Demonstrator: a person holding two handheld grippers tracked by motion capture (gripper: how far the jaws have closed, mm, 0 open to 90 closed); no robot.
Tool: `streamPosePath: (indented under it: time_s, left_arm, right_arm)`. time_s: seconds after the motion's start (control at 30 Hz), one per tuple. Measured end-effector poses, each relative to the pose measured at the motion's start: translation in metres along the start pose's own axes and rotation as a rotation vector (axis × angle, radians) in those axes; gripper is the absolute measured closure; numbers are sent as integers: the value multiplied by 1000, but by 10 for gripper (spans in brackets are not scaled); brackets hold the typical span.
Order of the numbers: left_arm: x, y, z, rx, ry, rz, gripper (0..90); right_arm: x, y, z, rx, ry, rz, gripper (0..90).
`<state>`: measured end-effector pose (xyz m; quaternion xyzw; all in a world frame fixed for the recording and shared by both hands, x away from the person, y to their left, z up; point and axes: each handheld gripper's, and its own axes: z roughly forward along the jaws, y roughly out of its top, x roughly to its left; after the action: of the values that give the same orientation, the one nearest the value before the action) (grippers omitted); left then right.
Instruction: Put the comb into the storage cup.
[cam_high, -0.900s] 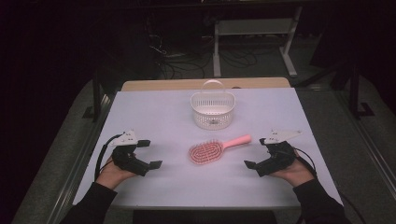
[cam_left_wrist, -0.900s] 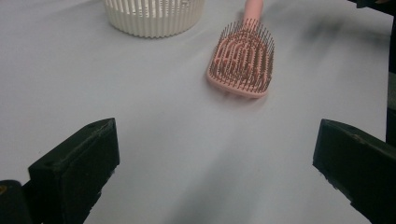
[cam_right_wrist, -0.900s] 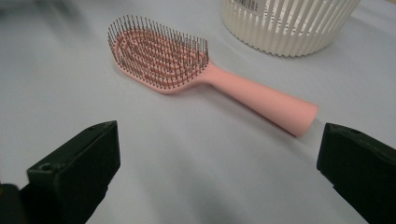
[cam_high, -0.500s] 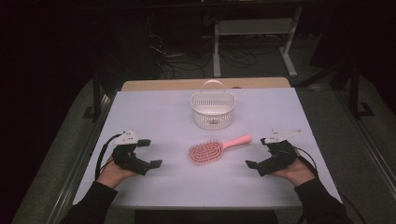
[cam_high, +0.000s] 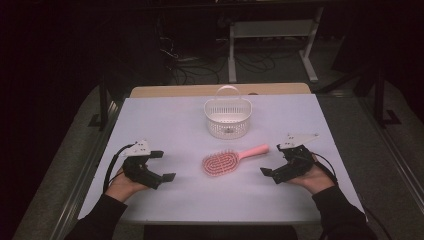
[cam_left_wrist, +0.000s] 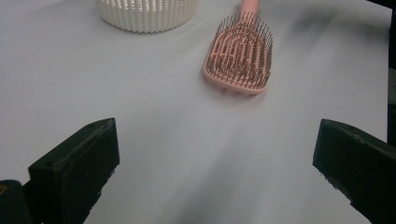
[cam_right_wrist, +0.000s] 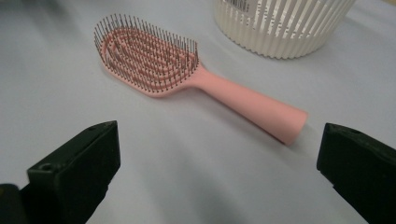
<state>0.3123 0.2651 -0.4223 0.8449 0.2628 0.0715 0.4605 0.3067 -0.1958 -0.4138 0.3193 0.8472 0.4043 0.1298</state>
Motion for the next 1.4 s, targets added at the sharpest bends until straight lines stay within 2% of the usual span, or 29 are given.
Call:
streamPosePath:
  time_s: [0.4,0.83,1.4]
  left_arm:
    - [0,0,-3,-2,11,-3,4]
    - [1,-1,-1,0,4,-4,4]
    - [1,-1,-2,-4,5,-10,4]
  right_arm:
    - [-5,13,6,1,4,-24,0]
    - [-9,30,12,-2,4,-46,0]
    - [-19,46,28,13,25,-46,0]
